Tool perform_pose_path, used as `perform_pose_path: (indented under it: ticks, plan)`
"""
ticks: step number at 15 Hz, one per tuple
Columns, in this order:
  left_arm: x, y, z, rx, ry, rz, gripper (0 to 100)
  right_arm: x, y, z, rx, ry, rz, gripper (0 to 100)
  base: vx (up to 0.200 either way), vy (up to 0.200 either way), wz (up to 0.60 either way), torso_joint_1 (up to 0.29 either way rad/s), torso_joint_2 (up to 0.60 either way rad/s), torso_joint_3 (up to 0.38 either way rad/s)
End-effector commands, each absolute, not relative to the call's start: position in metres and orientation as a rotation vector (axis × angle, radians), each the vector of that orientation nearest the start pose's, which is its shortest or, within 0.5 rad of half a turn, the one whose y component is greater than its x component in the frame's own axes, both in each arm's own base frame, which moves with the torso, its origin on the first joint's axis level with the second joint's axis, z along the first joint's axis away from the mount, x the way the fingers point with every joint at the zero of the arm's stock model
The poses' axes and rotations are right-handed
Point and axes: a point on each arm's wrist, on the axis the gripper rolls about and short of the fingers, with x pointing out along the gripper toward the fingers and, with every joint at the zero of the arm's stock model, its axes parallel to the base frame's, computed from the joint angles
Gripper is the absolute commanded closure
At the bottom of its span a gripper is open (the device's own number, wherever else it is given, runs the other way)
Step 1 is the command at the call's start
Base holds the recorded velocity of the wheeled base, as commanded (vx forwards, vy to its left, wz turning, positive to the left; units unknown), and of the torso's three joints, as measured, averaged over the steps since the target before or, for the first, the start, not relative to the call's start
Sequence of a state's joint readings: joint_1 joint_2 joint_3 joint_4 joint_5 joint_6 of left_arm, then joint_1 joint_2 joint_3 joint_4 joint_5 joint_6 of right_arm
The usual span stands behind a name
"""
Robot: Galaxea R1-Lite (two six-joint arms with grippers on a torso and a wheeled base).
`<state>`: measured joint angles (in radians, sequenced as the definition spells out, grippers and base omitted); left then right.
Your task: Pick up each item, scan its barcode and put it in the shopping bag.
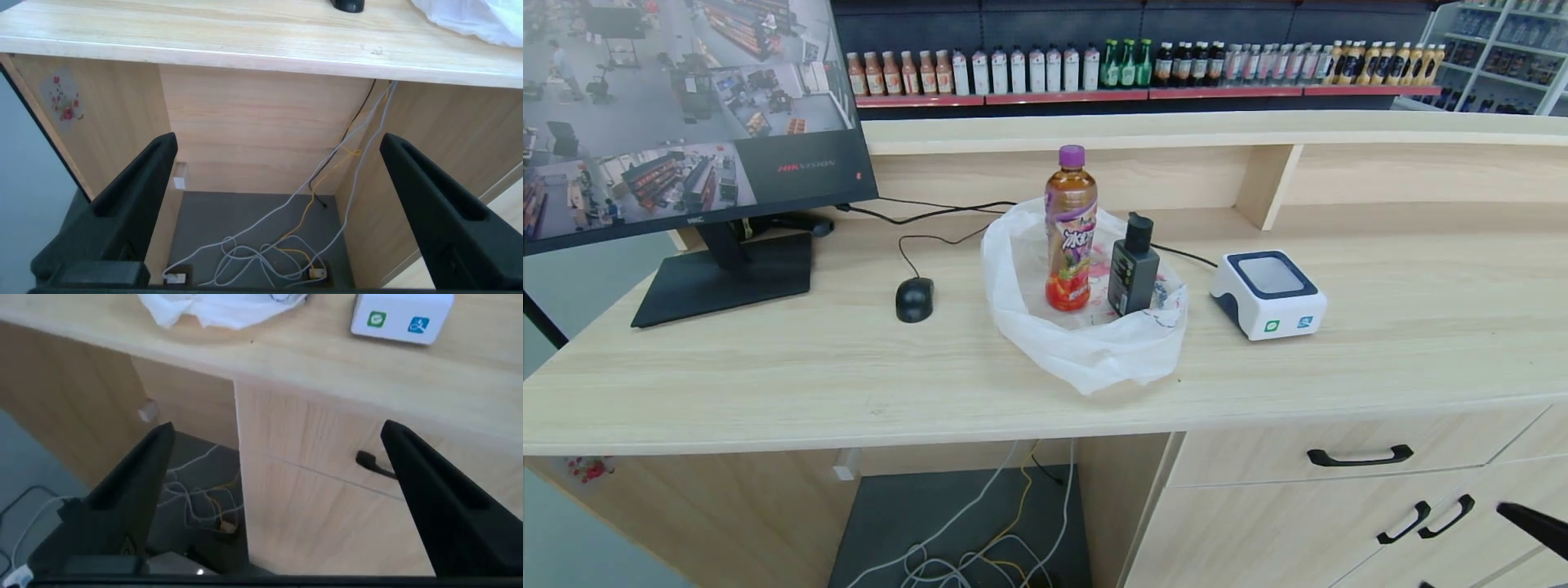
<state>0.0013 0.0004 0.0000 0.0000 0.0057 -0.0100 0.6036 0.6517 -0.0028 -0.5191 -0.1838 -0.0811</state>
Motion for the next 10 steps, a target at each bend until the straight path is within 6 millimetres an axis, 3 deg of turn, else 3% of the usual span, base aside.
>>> perform_pose_path:
  ticks: [1, 6, 10]
  plan:
    - [-0.0228, 0.0001, 0.0755, -0.011, 0.000, 0.008, 0, -0.0052, -0.0090, 0.0891, -0.152, 0.031, 0.474, 0, 0.000, 0.000, 0.00, 0.000, 0.00, 0.000]
    - [-0.0228, 0.0001, 0.0755, -0.011, 0.000, 0.008, 0, -0.0059, -0.0092, 0.0852, -0.105, 0.094, 0.460, 0, 0.000, 0.000, 0.00, 0.000, 0.00, 0.000]
    - [-0.0228, 0.0001, 0.0755, -0.012, 0.000, 0.008, 0, -0.0057, -0.0076, 0.0857, -0.080, 0.147, 0.031, 0, 0.000, 0.000, 0.00, 0.000, 0.00, 0.000]
